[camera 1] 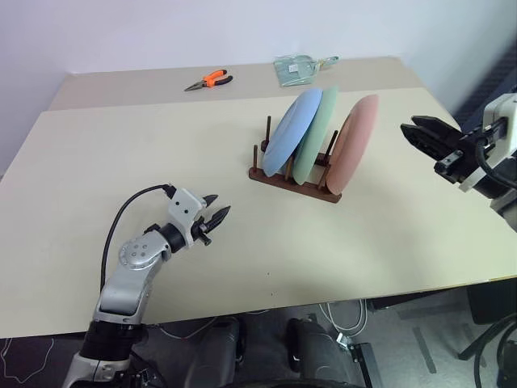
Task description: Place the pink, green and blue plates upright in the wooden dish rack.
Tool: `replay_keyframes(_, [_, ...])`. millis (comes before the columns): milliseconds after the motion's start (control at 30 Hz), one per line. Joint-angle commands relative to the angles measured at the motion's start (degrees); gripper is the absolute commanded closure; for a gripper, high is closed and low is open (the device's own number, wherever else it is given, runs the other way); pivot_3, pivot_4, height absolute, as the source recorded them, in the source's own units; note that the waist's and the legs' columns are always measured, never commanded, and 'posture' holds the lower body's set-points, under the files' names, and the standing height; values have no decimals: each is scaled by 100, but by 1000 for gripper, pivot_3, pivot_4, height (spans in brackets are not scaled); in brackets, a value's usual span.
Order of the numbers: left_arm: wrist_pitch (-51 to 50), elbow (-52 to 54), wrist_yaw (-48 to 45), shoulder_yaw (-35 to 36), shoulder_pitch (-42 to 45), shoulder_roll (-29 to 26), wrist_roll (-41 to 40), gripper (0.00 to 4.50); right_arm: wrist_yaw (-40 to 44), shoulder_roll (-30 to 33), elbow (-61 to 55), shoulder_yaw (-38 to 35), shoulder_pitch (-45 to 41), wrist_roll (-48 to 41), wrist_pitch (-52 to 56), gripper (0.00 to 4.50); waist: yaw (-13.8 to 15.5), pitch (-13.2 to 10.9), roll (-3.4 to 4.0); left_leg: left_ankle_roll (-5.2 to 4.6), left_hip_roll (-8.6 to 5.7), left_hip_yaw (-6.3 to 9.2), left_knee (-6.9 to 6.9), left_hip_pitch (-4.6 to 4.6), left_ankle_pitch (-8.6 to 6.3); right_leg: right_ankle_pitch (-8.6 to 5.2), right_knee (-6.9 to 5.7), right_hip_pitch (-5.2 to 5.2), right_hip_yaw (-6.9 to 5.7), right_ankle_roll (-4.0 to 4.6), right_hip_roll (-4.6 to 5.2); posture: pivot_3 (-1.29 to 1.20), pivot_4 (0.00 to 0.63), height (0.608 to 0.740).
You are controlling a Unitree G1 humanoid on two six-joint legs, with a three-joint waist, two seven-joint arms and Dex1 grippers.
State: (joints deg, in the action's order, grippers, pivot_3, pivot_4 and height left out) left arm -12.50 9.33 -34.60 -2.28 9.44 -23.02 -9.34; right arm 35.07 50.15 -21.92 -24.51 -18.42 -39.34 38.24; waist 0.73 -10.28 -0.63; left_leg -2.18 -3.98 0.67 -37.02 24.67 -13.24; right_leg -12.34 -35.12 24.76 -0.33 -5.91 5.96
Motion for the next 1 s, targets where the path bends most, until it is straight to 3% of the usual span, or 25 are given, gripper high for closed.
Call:
replay_keyframes(33, [151,14,-33,-34,118,6,-4,2497,19,72,-508,188,-152,45,-101,4450,0,0,0,0,0,0,-1,0,0,0,0,-1,0,0,0,0,150,719])
replay_keyframes(100, [171,-24,-40,-42,148,7,-10,2497,6,110,-793,492,-294,48,-1,4450,-1,0,0,0,0,0,-1,0,0,0,0,0,1,0,1,0,150,719])
replay_keyframes(200, [191,-70,-37,-68,190,27,-7,2497,-217,-14,-1161,1507,-769,391,220,4450,-12,0,0,0,0,0,-1,0,0,0,-1,1,0,0,0,0,150,719])
replay_keyframes(500, [205,-48,32,-78,176,63,1,2497,-874,-357,-830,3461,-1678,1980,875,4450,7,0,-2,-7,-6,0,-11,16,-4,0,5,11,-3,1,9,0,150,719])
replay_keyframes(1000, [211,-42,66,-107,176,91,0,2497,-776,-1249,-302,4289,-2431,3058,864,4450,-11,0,-1,-5,-6,0,-12,19,-4,2,-6,22,-3,-2,2,0,150,719])
